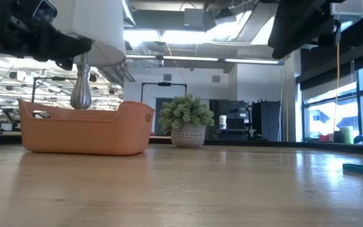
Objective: Pick and place rubber bands into bin
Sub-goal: Put the blue rubber band into the orange bin
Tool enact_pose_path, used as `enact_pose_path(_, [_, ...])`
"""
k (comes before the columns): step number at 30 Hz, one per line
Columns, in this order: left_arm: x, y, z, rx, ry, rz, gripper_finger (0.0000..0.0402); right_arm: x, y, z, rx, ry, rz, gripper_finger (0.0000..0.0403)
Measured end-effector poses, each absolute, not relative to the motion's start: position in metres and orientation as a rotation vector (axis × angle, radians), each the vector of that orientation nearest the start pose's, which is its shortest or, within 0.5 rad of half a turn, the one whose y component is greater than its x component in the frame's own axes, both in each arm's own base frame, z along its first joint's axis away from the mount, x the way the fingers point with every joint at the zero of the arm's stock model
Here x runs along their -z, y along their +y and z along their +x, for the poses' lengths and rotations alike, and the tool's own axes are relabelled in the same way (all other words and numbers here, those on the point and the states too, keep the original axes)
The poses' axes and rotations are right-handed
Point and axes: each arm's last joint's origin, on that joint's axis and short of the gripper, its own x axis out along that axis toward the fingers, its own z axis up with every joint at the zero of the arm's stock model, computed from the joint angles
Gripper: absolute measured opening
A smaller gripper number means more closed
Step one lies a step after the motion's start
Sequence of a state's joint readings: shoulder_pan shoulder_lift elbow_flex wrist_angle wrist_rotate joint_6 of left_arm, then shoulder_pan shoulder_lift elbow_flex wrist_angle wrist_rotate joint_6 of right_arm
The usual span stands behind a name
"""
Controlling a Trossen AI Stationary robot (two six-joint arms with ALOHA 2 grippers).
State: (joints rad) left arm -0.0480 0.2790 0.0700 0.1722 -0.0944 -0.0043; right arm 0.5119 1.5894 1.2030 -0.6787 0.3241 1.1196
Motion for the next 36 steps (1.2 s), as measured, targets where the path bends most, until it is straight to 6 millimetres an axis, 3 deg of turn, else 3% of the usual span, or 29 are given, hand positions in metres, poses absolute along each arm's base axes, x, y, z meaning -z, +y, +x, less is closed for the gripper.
enact_pose_path(5, [-0.184, 0.002, 0.108, -0.09, -0.006, 0.015, 0.0001, -0.246, 0.156, 0.277, 0.393, 0.954, 0.616, 0.01])
enact_pose_path(11, [-0.179, 0.003, 0.099, -0.093, 0.03, 0.006, 0.0001, -0.237, 0.166, 0.25, 0.518, 1.156, 0.685, 0.01])
enact_pose_path(16, [-0.178, 0.002, 0.093, -0.077, 0.023, 0.005, 0.0002, -0.229, 0.171, 0.242, 0.546, 1.248, 0.647, 0.01])
enact_pose_path(20, [-0.176, 0.002, 0.093, -0.078, 0.042, 0.005, 0.0001, -0.207, 0.17, 0.243, 0.593, 1.313, 0.609, 0.0097])
enact_pose_path(28, [-0.175, 0.002, 0.093, -0.063, 0.054, -0.022, 0.0001, -0.147, 0.151, 0.232, 0.595, 1.424, 0.692, 0.007])
enact_pose_path(36, [-0.173, 0.001, 0.093, -0.036, 0.07, -0.064, 0.0002, -0.129, 0.139, 0.227, 0.582, 1.43, 0.755, 0.0042])
